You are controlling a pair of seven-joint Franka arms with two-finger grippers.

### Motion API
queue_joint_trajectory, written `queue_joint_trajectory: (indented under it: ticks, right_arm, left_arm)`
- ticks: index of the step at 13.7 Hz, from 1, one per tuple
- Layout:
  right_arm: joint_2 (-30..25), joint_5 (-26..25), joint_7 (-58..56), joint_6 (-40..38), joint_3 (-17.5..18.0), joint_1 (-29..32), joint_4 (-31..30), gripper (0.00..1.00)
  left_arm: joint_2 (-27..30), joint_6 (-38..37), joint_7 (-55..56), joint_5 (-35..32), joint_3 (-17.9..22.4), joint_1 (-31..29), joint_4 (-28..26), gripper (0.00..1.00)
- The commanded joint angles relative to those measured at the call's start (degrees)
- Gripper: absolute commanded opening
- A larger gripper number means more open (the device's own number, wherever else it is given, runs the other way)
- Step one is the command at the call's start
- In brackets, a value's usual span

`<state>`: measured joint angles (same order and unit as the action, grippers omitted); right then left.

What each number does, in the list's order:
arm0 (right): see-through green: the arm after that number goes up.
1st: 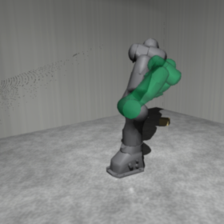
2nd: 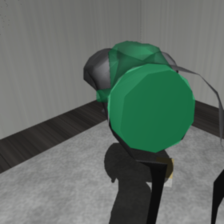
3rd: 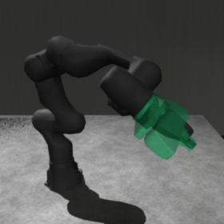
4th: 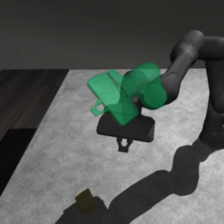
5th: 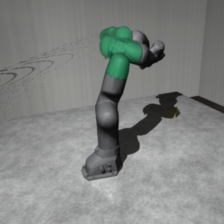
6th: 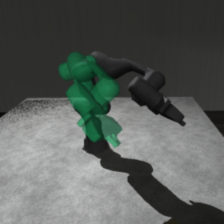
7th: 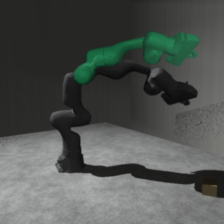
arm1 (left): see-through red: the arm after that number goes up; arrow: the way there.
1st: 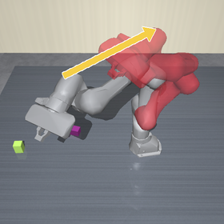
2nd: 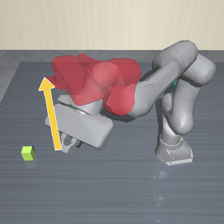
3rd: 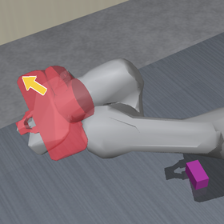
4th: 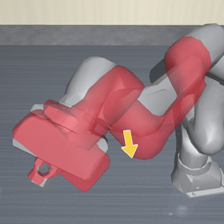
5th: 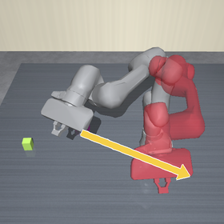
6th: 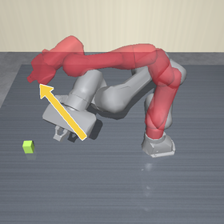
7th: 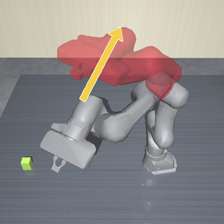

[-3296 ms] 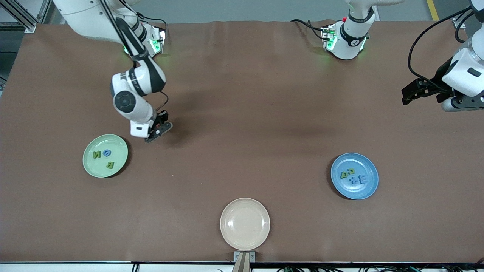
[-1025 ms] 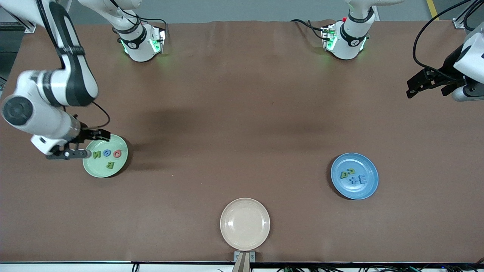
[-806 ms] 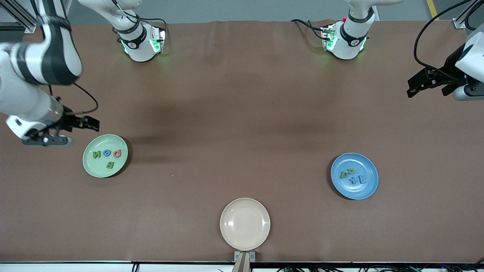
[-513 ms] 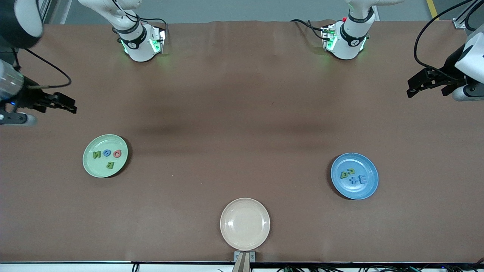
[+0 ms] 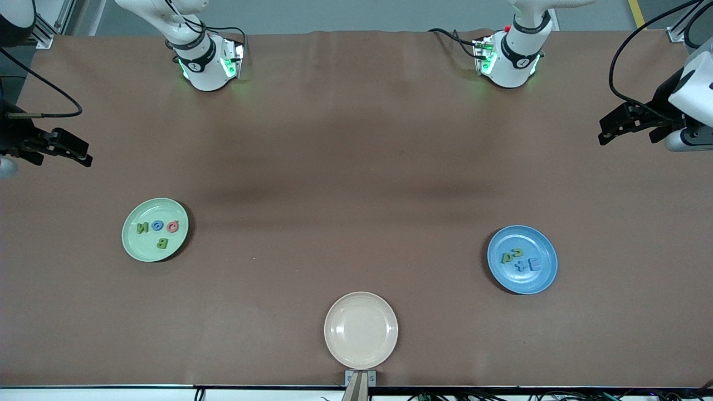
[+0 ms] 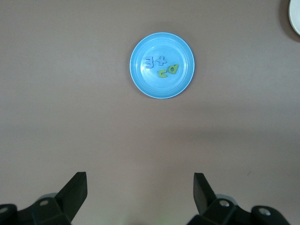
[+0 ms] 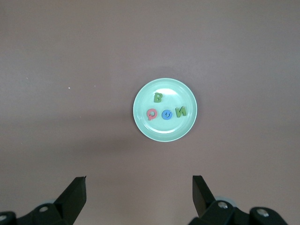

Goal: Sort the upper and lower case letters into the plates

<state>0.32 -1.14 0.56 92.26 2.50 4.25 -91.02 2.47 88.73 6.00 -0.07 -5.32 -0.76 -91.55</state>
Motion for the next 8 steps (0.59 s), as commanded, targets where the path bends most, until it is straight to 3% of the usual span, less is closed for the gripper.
queue_joint_trajectory:
  ticks: [1,8]
  right_arm:
    - [0.73,0.7,0.84,-0.77,0.23,0.49,3.56,1.0]
    - [1.26,0.52,0.14,-0.68,0.23,0.49,7.7,1.0]
  left_arm:
    - [-0.45,-0.93,-1.25,0.08,0.14,-0.29,1.38,1.0]
    - [-0.71,-0.93,-3.89,0.16,0.23,-0.21,1.99,1.0]
